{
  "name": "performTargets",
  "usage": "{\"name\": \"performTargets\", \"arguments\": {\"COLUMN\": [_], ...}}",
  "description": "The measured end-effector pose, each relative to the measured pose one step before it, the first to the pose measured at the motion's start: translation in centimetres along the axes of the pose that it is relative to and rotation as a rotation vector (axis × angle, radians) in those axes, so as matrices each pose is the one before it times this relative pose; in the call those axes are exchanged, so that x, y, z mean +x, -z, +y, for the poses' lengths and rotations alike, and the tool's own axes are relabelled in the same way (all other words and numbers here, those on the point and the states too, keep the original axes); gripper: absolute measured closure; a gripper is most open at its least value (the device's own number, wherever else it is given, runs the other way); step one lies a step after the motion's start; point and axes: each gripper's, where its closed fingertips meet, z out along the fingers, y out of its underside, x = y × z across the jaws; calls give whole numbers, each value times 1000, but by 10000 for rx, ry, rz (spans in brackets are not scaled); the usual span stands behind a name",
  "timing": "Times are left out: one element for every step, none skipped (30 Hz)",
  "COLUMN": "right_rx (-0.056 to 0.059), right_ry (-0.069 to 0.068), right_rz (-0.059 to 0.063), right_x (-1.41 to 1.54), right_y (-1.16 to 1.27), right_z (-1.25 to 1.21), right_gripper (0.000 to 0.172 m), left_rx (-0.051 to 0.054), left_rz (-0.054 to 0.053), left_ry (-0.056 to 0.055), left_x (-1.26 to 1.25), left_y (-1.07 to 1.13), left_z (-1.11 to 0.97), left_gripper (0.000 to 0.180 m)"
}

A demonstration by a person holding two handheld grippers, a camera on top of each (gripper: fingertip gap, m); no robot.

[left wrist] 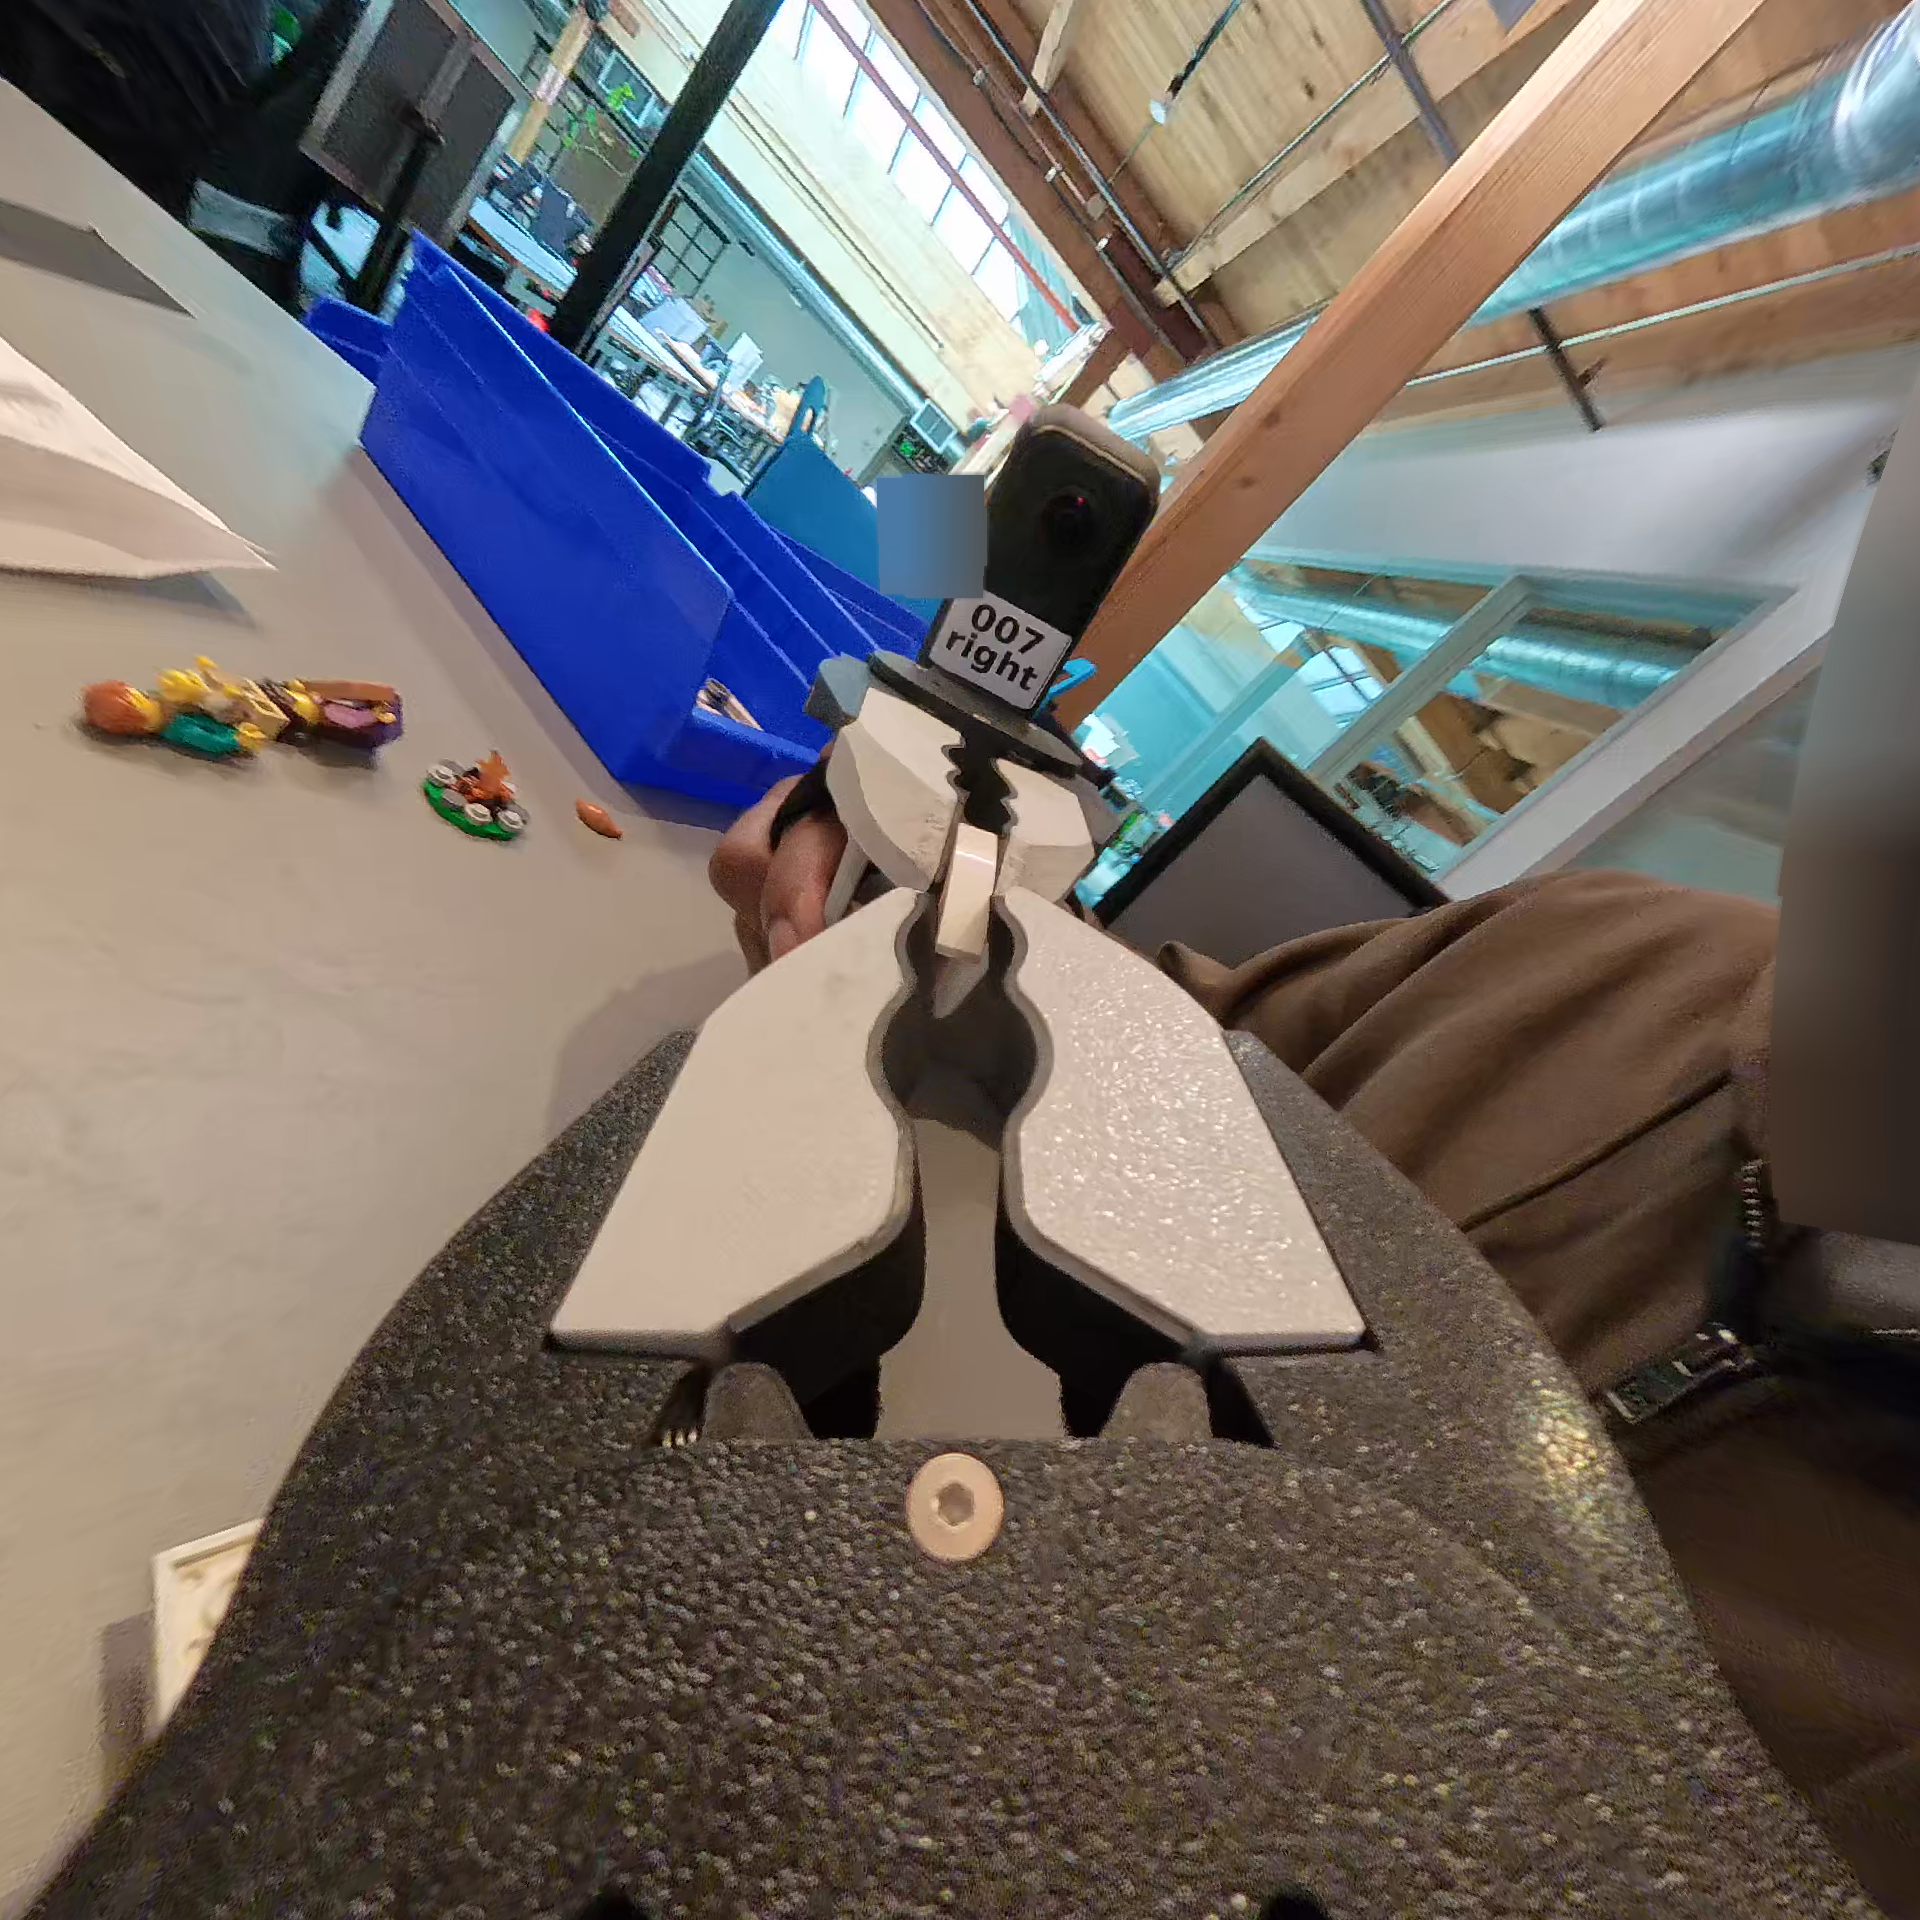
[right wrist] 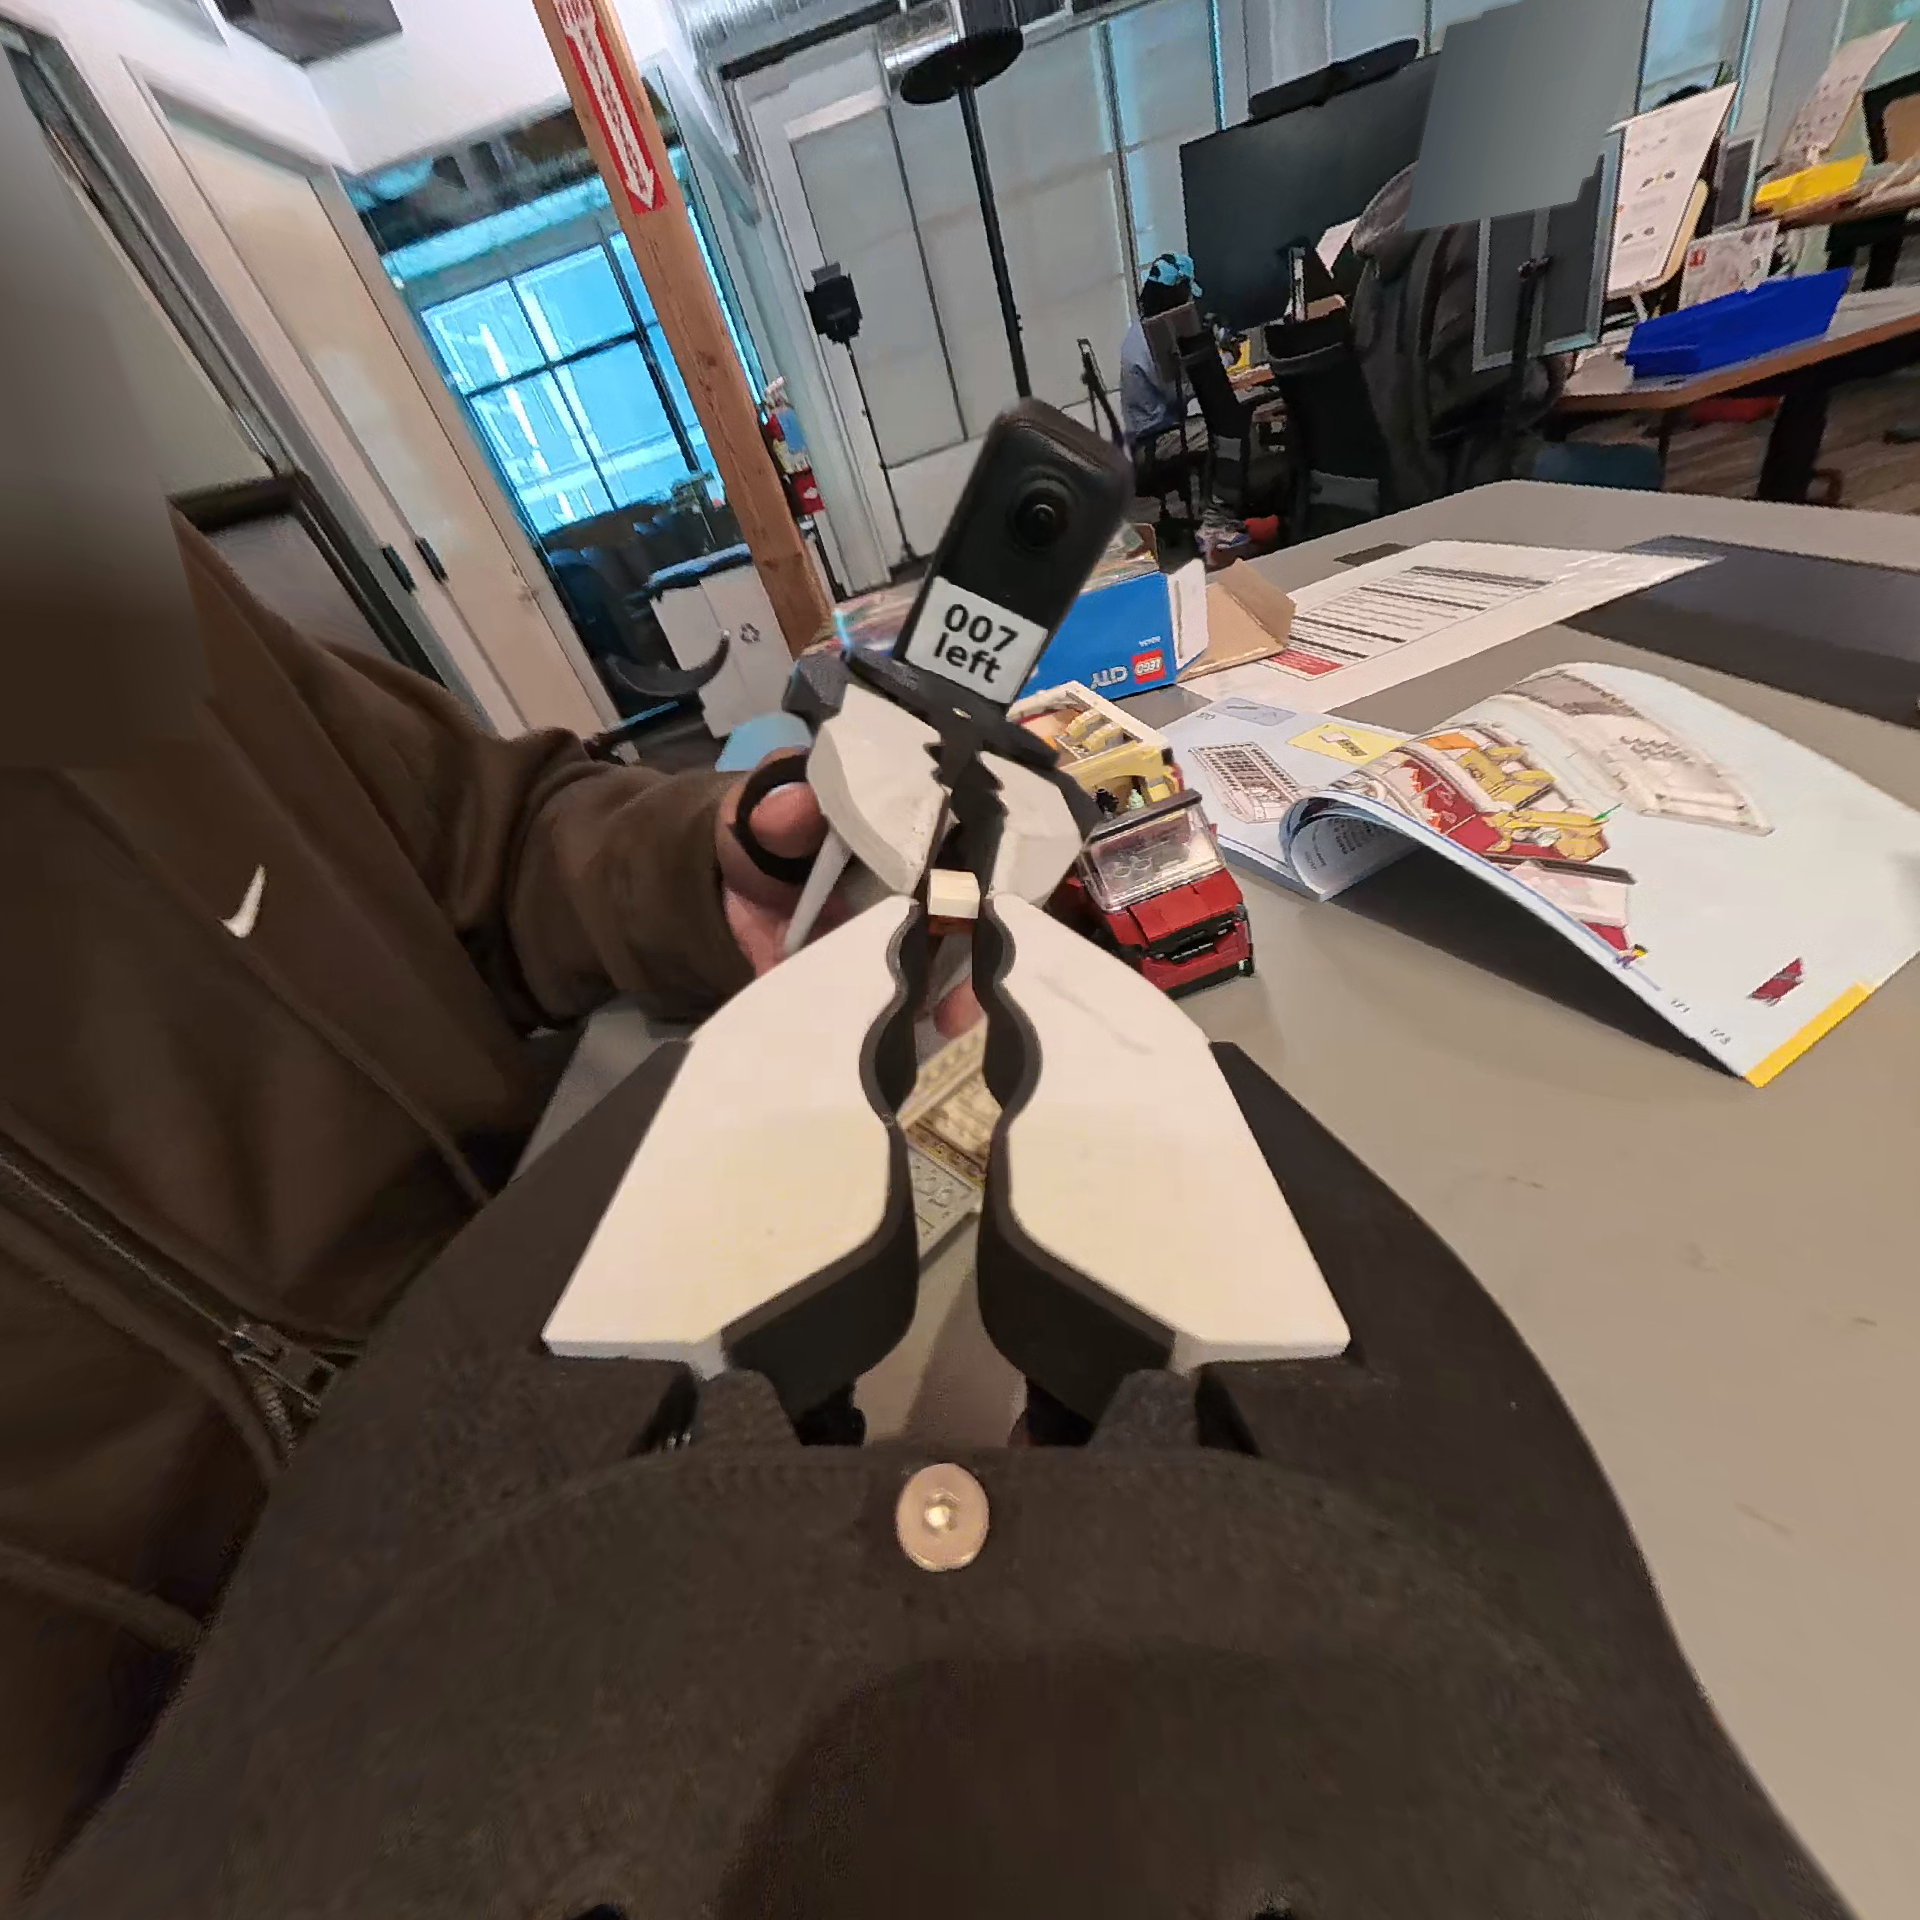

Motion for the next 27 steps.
{"name": "performTargets", "arguments": {"right_rx": [-94, -76, -170, -265, -195, -36, 29, 35, 4, -21, -26, 12, 15, -3, -54, -88, -57, -86, -130, -54, 101, 124, -8, -213, -411, -383, -232], "right_ry": [267, 265, 338, 433, 337, 123, -10, -6, 25, 56, 93, 154, 264, 381, 438, 421, 349, 259, 165, 95, -38, -247, -361, -358, -272, -74, 71], "right_rz": [69, 79, 212, 329, 160, 26, 8, 40, 64, 104, 180, 295, 488, 709, 847, 957, 1052, 1225, 1353, 1253, 1202, 1060, 742, 460, 387, 374, 211], "right_x": [-49, -35, 152, 315, 109, -22, 9, 62, 104, 151, 233, 350, 571, 859, 1115, 1420, 1798, 2300, 2783, 2930, 3025, 2938, 2477, 1901, 1508, 1150, 579], "right_y": [24, 26, 1, -11, -16, -3, -1, 13, 27, 36, 50, 121, 195, 337, 509, 744, 1034, 1290, 1453, 1494, 1484, 1306, 972, 615, 317, 130, 10], "right_z": [33, 31, 196, 330, 226, 27, -46, -42, 18, 31, 11, -85, -166, -269, -331, -368, -355, -179, 36, 121, 186, 398, 684, 977, 1115, 1006, 668], "right_gripper": [164, 164, 164, 164, 164, 164, 164, 164, 164, 164, 164, 164, 164, 164, 164, 164, 164, 164, 164, 164, 164, 164, 164, 164, 164, 162, 157], "left_rx": [17, 68, 224, 93, 0, -48, 8, 69, 116, 69, 15, 10, -5, -28, -27, -11, -8, -2, 3, -1, -6, -26, -37, -36, -38, -28, -23], "left_rz": [156, 173, 264, 138, -40, -182, -105, -10, 5, -12, -66, -110, -107, -89, -67, -47, -24, -11, -5, 3, 15, 14, -2, 3, 20, 17, 15], "left_ry": [264, 203, 246, 288, 134, 6, -31, 31, 48, -17, -99, -137, -137, -127, -105, -77, -62, -47, -31, -20, -26, -36, -29, -15, -7, -8, -9], "left_x": [70, 143, 308, 125, -94, -282, -182, -59, -27, -11, -54, -96, -79, -57, -38, -13, 3, 20, 38, 47, 91, 80, 57, 53, 71, 60, 54], "left_y": [-18, -11, 106, 79, 54, 63, 43, 52, 62, 73, 68, 71, 59, 48, 43, 37, 30, 7, 4, -2, -46, -42, -64, -61, -77, -73, -56], "left_z": [33, -52, -320, -175, -20, 57, -5, -87, -177, -136, -80, -71, -46, -18, -1, -16, -14, -16, -9, 3, 10, 49, 91, 95, 90, 70, 71], "left_gripper": [171, 171, 172, 172, 172, 172, 172, 172, 172, 172, 172, 172, 172, 172, 172, 172, 172, 172, 172, 172, 172, 172, 172, 172, 172, 172, 172]}}
